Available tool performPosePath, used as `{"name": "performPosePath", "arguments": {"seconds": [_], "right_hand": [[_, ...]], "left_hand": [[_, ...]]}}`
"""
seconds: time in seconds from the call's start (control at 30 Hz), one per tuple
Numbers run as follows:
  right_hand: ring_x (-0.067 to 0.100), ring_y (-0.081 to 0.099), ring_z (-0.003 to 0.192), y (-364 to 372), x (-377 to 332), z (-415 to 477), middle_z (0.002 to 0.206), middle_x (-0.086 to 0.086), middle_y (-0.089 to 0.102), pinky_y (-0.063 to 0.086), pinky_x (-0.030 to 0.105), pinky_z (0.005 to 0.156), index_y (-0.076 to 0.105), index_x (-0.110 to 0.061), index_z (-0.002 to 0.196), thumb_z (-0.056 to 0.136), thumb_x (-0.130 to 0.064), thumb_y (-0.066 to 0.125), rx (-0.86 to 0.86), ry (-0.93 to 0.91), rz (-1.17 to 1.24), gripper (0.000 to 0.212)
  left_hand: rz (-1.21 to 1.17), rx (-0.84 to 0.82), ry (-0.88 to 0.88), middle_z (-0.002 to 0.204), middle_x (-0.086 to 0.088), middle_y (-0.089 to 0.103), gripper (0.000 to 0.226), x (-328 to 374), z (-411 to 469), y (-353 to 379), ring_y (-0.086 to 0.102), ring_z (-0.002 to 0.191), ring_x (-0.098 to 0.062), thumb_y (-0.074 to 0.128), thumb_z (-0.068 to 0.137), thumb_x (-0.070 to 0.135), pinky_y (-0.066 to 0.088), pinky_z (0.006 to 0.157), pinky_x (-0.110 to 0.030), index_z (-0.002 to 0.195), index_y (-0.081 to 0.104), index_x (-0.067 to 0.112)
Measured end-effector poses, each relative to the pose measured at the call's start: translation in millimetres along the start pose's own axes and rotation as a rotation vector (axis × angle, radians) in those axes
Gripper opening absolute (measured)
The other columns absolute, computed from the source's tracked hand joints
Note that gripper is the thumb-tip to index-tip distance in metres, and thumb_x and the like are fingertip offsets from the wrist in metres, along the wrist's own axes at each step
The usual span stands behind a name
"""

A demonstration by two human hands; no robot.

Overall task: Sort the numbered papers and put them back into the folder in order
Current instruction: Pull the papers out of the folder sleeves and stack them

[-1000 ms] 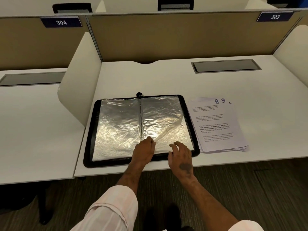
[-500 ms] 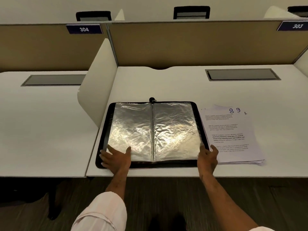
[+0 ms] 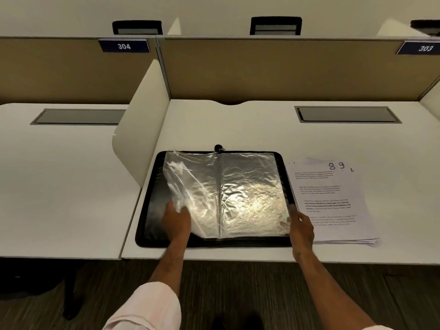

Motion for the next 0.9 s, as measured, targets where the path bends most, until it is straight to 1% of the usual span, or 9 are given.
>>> {"name": "performPosePath", "arguments": {"seconds": [0.1, 0.17, 0.23, 0.37, 0.5, 0.63, 0.73, 0.8, 0.9], "right_hand": [[0.016, 0.061, 0.1, 4, -5, 1, 0.12, 0.006, 0.063, 0.05, 0.033, 0.089, 0.048, -0.02, 0.134, 0.081, -0.031, 0.077, -0.056, -0.072, -0.111, 0.061], [0.018, 0.057, 0.101, 2, -6, 3, 0.124, 0.01, 0.061, 0.047, 0.03, 0.087, 0.047, -0.016, 0.136, 0.081, -0.014, 0.077, -0.047, -0.08, -0.14, 0.062], [0.018, 0.056, 0.098, -2, -7, 4, 0.123, 0.011, 0.061, 0.047, 0.029, 0.083, 0.047, -0.014, 0.137, 0.082, -0.009, 0.075, -0.037, -0.083, -0.161, 0.061], [0.018, 0.057, 0.092, -13, -7, 8, 0.114, 0.01, 0.065, 0.047, 0.026, 0.075, 0.052, -0.014, 0.132, 0.084, -0.008, 0.072, -0.039, -0.096, -0.23, 0.052], [0.017, 0.057, 0.091, -20, -3, 12, 0.107, 0.007, 0.065, 0.047, 0.026, 0.076, 0.056, -0.015, 0.127, 0.084, -0.009, 0.072, -0.07, -0.082, -0.28, 0.046], [0.019, 0.058, 0.093, -27, -9, 16, 0.114, 0.007, 0.065, 0.051, 0.031, 0.079, 0.057, -0.014, 0.125, 0.093, -0.024, 0.062, 0.008, -0.106, -0.269, 0.034], [0.017, 0.057, 0.094, -27, -25, 15, 0.113, 0.008, 0.065, 0.045, 0.029, 0.078, 0.06, -0.012, 0.118, 0.098, -0.035, 0.051, 0.081, -0.25, -0.326, 0.031], [0.015, 0.055, 0.097, -18, -33, 15, 0.115, 0.007, 0.063, 0.042, 0.028, 0.081, 0.06, -0.014, 0.118, 0.098, -0.041, 0.049, 0.058, -0.339, -0.373, 0.035], [0.017, 0.053, 0.117, 6, -31, 15, 0.132, 0.003, 0.054, 0.042, 0.029, 0.094, 0.052, -0.021, 0.131, 0.093, -0.056, 0.048, -0.061, -0.431, -0.478, 0.052]], "left_hand": [[-0.04, -0.001, 0.228, 0.116, -0.009, 0.065, 0.037, 47, -30, 19, 0.063, 0.098, -0.023, 0.064, 0.089, 0.008, 0.052, 0.08, -0.032, 0.126, 0.057, 0.009], [-0.059, -0.047, 0.349, 0.111, -0.007, 0.065, 0.036, 73, -53, 37, 0.064, 0.089, -0.019, 0.067, 0.087, 0.006, 0.053, 0.07, -0.025, 0.122, 0.058, 0.01], [-0.065, -0.109, 0.45, 0.112, -0.004, 0.064, 0.039, 91, -75, 57, 0.064, 0.089, -0.016, 0.069, 0.085, 0.005, 0.055, 0.069, -0.023, 0.121, 0.057, 0.014], [-0.009, -0.251, 0.588, 0.131, 0.002, 0.056, 0.064, 105, -113, 94, 0.056, 0.106, -0.004, 0.068, 0.08, -0.002, 0.051, 0.082, -0.018, 0.137, 0.048, 0.02], [0.049, -0.392, 0.641, 0.14, 0.006, 0.047, 0.075, 105, -143, 128, 0.054, 0.115, -0.006, 0.064, 0.083, -0.003, 0.054, 0.088, -0.021, 0.146, 0.036, 0.026], [0.089, -0.601, 0.634, 0.136, 0.009, 0.047, 0.08, 94, -168, 162, 0.058, 0.102, -0.004, 0.056, 0.087, -0.003, 0.053, 0.084, -0.019, 0.15, 0.027, 0.038], [0.175, -0.864, 0.66, 0.139, 0.009, 0.045, 0.075, 80, -182, 181, 0.057, 0.1, -0.001, 0.063, 0.088, 0.016, 0.051, 0.088, -0.023, 0.15, 0.028, 0.038], [0.197, -0.784, 0.692, 0.14, 0.008, 0.047, 0.063, 78, -169, 172, 0.055, 0.108, -0.002, 0.064, 0.09, 0.028, 0.05, 0.096, -0.031, 0.147, 0.036, 0.031], [0.307, -0.444, 0.706, 0.147, 0.001, 0.044, 0.056, 69, -123, 138, 0.042, 0.133, -0.013, 0.056, 0.094, 0.044, 0.039, 0.11, -0.041, 0.145, 0.041, 0.025]]}}
Point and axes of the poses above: each hand's wrist, its own z-axis towards the middle knuckle, its own y-axis out of the palm, x = y × z, the point moved 8 cm from there along z, towards the middle knuckle
